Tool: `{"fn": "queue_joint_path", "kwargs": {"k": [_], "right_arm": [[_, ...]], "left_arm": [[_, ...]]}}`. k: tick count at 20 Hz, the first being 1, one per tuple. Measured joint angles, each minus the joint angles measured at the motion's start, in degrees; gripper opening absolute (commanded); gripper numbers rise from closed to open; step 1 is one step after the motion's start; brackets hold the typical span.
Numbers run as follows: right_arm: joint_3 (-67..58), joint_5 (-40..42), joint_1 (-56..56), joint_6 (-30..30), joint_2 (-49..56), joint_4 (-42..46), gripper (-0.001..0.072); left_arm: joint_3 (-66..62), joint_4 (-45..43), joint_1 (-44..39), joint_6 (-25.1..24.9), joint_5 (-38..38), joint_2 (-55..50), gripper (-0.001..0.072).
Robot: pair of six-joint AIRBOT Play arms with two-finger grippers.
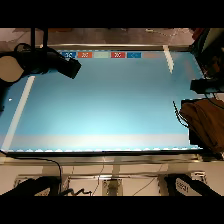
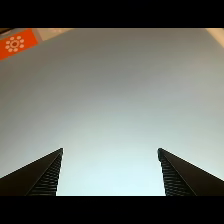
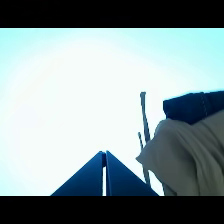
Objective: Fold the clothes and pants, and hang the long-sleeved shirts on hangers.
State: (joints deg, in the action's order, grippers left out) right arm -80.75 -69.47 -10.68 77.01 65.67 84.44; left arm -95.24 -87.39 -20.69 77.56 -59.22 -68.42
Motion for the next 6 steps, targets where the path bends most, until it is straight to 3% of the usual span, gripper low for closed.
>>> {"fn": "queue_joint_path", "kwargs": {"k": [6], "right_arm": [[0.00, 0.94, 3.21, -0.96, -0.17, 5.18, 0.0029]], "left_arm": [[0.00, -0.02, 0.02, 0.00, -0.02, 0.00, 0.0696]]}}
